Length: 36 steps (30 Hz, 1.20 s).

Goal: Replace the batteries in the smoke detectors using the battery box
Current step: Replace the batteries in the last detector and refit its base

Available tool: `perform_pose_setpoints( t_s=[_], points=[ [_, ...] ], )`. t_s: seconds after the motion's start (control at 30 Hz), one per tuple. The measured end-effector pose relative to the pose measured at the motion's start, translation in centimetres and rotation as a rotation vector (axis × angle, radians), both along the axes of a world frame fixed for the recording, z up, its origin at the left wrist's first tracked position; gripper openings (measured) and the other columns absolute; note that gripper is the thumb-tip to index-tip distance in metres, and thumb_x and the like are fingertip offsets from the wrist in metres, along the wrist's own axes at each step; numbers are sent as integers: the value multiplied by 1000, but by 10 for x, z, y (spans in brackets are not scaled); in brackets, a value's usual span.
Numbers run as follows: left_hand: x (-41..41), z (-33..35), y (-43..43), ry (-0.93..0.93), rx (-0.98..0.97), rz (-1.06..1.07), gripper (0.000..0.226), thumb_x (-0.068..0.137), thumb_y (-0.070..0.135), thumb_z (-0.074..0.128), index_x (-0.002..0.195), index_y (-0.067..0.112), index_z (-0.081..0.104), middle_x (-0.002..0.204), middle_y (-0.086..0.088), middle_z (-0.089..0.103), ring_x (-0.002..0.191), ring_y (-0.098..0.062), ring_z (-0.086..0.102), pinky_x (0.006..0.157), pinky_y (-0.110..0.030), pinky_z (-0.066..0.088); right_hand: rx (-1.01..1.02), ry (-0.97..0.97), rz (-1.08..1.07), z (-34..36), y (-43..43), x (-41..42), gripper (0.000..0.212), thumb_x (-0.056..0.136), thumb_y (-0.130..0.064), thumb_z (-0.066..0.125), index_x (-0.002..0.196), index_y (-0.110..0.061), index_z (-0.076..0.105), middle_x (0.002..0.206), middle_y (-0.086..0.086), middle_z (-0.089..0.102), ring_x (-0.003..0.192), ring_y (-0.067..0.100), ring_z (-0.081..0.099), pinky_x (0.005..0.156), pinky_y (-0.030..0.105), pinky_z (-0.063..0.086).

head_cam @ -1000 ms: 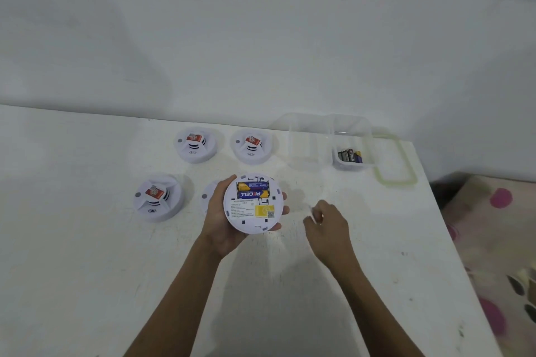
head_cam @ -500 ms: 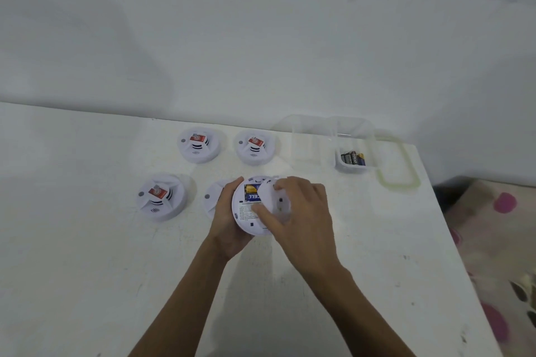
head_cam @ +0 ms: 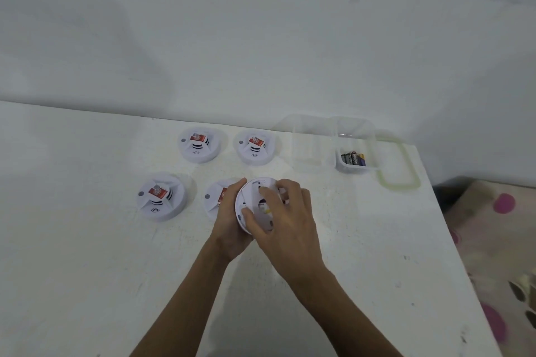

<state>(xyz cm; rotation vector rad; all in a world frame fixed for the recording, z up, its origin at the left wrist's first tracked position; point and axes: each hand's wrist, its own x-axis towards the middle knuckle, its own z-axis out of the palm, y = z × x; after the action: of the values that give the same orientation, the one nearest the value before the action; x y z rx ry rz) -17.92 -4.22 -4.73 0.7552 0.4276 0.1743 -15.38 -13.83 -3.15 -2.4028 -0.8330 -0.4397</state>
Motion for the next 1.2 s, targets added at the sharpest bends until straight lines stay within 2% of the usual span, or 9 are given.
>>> perform_pose_setpoints(
  t_s=[0.13,0.33,0.43,0.5,0.6,0.7,0.87,1.03,1.2],
  points=[
    [-1,12,-3,-13,16,-14,82,103,20,10,53,35,74,62,9,72,58,-5,69,49,-18,53,53,228,65,4,-5,-4,37,85,-45,58,115,-25,61,115,7,50,101,28,52,78,33,44],
    [-2,12,-2,31,42,5,83,103,21,9,55,37,75,64,11,72,61,-4,69,52,-17,53,31,200,17,3,0,-5,38,85,-47,51,113,-23,62,112,9,52,97,28,53,75,36,48],
    [-1,9,-2,67,79,38,72,103,23,11,71,33,76,65,10,73,62,-5,70,53,-17,55,67,64,-121,-3,9,-5,44,92,-60,37,106,-23,57,95,10,66,80,26,66,62,39,58],
    [-2,8,-2,64,123,48,64,103,22,15,76,30,72,63,10,72,61,-5,69,53,-18,55,-34,124,-147,-15,15,-6,45,80,-67,52,100,-29,64,90,3,69,74,17,68,62,28,57],
    [-1,9,-2,56,187,80,74,102,17,18,59,38,74,61,12,70,61,-4,68,55,-17,55,159,262,-487,-12,15,-7,33,93,-45,51,114,-20,54,99,13,66,87,24,67,77,28,55],
    [-1,11,-3,48,236,56,69,102,19,19,66,36,75,65,11,71,65,-5,69,58,-18,56,176,270,-272,-6,24,-8,38,75,-51,62,97,-21,56,81,10,70,63,26,69,55,36,58],
    [-4,15,-4,26,324,60,32,102,11,22,93,8,52,60,12,70,61,-3,68,66,-24,58,89,416,-211,8,19,-10,56,69,-58,60,104,-15,70,103,14,67,89,27,66,79,43,57],
    [-2,12,-5,-13,296,89,64,96,23,27,54,40,73,55,17,67,56,0,66,51,-11,51,118,407,-88,12,8,-7,30,85,-44,61,105,-23,66,106,8,56,93,27,57,77,34,51],
    [-6,0,15,41,186,30,40,80,60,52,83,31,78,89,2,76,81,-12,71,66,-23,57,154,390,38,13,-3,-2,50,89,-49,37,115,-19,67,107,8,62,90,17,63,76,26,58]
  ],
)
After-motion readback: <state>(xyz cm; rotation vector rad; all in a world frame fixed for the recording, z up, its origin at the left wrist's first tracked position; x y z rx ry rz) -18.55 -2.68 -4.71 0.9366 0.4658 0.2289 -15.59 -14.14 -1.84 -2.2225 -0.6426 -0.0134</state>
